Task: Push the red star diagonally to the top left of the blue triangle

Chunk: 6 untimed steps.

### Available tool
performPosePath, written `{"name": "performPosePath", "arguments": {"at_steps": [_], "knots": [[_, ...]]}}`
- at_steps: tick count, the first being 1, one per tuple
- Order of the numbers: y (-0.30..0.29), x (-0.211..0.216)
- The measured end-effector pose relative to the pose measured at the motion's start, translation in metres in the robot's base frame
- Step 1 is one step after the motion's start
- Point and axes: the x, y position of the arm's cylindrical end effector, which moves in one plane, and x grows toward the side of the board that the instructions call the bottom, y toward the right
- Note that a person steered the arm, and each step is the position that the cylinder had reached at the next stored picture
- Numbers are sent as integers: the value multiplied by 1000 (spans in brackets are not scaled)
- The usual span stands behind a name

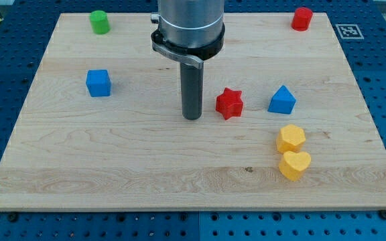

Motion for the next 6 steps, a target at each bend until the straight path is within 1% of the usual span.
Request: {"name": "performPosePath", "arguments": {"at_steps": [1, 2, 3, 5, 6], "knots": [[48, 0], [69, 0], [71, 0], [100, 12], [100, 12]]}}
